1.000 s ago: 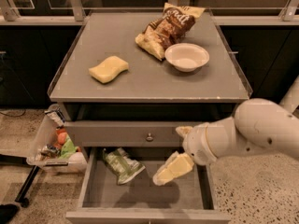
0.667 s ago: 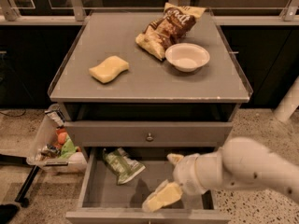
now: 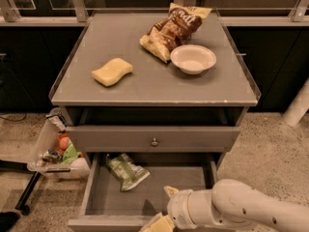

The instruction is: Pick green jalapeno chip bag from middle drawer and place on counter

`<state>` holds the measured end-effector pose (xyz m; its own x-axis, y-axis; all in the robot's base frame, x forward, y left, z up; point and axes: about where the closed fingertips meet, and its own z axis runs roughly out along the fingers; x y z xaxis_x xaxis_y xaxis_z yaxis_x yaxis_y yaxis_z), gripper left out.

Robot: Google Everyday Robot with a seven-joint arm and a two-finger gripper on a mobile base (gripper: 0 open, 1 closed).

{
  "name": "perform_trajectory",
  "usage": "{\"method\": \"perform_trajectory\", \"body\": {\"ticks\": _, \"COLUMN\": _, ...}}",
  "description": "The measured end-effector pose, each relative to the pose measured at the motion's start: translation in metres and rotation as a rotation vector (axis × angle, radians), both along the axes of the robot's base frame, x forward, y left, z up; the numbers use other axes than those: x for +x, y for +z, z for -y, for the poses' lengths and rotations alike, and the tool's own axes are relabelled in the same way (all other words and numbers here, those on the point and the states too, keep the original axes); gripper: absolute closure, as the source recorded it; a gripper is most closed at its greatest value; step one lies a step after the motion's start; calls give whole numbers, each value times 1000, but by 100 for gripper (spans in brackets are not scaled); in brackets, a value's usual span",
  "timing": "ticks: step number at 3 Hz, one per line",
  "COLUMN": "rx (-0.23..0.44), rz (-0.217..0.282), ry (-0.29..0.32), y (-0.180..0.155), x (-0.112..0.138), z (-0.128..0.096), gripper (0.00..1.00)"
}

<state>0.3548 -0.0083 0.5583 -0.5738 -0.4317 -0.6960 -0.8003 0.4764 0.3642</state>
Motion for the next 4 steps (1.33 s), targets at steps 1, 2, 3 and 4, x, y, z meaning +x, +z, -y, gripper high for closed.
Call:
{"method": "perform_trajectory", "body": {"ticks": 1, "rx": 32, "rz": 9, "ry": -64, "y": -8, "x": 2, "z": -6, "gripper": 0}}
{"method": "perform_trajectory", "body": {"ticks": 2, "rx": 54, "rz": 94, "ry": -87, "y": -40, "x": 33, "z": -28, "gripper": 0}}
{"method": "perform_trajectory", "body": {"ticks": 3, "rx": 59, "rz": 192, "ry": -77, "y": -82, "x": 86, "z": -42, "gripper": 0}}
{"method": "perform_trajectory", "body": {"ticks": 4, "rx": 89, "rz": 230, "ry": -139, "y": -80, "x": 133, "z": -35, "gripper": 0}}
